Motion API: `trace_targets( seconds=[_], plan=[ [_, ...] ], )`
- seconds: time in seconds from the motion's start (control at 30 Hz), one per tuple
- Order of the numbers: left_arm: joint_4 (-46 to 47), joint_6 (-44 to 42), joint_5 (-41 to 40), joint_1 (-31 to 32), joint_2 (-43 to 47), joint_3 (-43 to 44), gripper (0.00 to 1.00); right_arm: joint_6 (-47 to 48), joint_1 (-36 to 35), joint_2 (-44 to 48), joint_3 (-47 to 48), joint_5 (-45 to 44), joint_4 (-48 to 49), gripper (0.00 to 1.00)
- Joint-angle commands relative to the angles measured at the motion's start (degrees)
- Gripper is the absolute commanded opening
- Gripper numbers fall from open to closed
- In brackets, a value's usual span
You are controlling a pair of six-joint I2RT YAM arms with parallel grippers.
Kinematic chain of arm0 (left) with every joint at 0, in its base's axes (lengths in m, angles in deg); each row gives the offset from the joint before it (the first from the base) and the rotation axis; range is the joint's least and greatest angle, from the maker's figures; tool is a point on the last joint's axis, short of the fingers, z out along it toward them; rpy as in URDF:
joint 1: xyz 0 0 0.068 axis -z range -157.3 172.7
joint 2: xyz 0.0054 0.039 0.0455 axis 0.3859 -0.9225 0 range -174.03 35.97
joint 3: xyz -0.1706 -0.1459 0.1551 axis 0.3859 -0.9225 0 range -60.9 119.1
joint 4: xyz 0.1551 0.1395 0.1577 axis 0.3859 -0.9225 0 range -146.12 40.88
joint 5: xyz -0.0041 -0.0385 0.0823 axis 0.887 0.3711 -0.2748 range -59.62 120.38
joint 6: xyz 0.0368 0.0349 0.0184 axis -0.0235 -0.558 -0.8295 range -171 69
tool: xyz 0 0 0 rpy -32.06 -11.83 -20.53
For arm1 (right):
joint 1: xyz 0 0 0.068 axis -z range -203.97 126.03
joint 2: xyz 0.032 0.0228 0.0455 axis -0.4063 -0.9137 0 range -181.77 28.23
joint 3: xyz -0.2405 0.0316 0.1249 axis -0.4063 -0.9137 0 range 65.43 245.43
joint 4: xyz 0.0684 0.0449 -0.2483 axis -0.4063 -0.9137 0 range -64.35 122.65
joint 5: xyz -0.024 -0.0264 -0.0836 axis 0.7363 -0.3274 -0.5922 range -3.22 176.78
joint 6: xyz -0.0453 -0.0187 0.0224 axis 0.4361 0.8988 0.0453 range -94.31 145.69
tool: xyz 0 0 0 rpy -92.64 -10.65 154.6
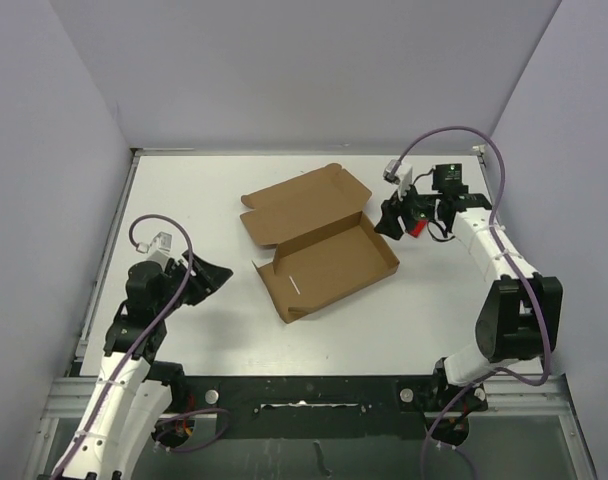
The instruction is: Fold the paper box
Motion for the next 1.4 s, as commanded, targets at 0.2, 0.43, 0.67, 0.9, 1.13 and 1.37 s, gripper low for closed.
trace_targets(
  seconds=[0.2, 0.43, 0.67, 0.9, 1.13, 1.37],
  plan=[
    [6.51, -3.62, -1.83, 3.41, -10.4, 5.88, 0.56, -4.39, 0.7, -14.13, 6.46, -8.16, -2.81, 0.57],
    [12.65, -4.35, -7.09, 11.0, -20.19, 10.52, 0.56, -6.88, 1.69, -14.69, 1.23, -7.09, 1.83, 0.56],
    [19.02, -6.02, -18.42, 23.1, -28.38, 12.51, 0.56, -8.83, 2.38, -13.8, -1.28, -7.54, 3.45, 0.55],
    [8.95, -12.48, -21.76, 23.95, -41.54, 26.98, 0.56, -8.41, 2.74, -13.14, -2.17, -3.95, 1.78, 0.55],
    [6.55, -15.33, -24.69, 26.12, -49.57, 31.88, 0.52, -8.15, 1.98, -13.97, -1.65, -1.63, 0.28, 0.53],
    [7.85, -15.6, -24.0, 26.18, -51.26, 31.86, 0.5, -7.68, 1.91, -12.96, -1.99, 0.01, -1.83, 0.51]
  ],
)
